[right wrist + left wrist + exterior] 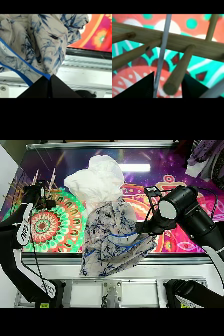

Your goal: Fold the clothes and pants, and hang the long-sleeved shirts on hangers.

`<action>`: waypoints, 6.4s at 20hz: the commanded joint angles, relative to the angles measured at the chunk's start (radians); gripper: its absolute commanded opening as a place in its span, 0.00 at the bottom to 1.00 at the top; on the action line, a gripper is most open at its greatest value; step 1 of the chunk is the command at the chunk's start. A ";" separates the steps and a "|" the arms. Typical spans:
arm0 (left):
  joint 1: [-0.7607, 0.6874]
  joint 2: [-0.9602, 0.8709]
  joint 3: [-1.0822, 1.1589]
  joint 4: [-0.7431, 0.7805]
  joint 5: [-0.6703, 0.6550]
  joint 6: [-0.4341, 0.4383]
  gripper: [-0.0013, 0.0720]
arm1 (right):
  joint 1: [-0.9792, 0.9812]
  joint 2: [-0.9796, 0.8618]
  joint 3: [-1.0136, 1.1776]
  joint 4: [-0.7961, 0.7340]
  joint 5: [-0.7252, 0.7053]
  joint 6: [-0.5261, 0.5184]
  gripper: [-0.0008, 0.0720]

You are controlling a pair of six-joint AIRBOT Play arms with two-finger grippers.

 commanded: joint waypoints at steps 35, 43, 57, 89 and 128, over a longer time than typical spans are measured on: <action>-0.046 0.626 0.056 -0.912 -0.712 1.002 0.04 | 0.001 0.000 0.000 0.000 0.000 0.000 0.03; -0.071 0.863 -0.305 -0.917 -0.811 1.331 0.03 | 0.001 -0.002 0.000 0.001 0.000 0.000 0.03; -0.064 1.242 -0.830 -0.910 -0.720 1.416 0.03 | 0.001 -0.002 0.000 0.000 0.000 0.000 0.03; -0.277 0.904 -0.840 -1.102 -0.418 1.423 0.03 | -0.002 0.002 0.040 -0.016 0.010 -0.128 0.03; -0.372 0.904 -0.840 -1.153 -0.264 1.435 0.03 | 0.235 -0.031 0.107 0.159 -0.418 -0.140 0.40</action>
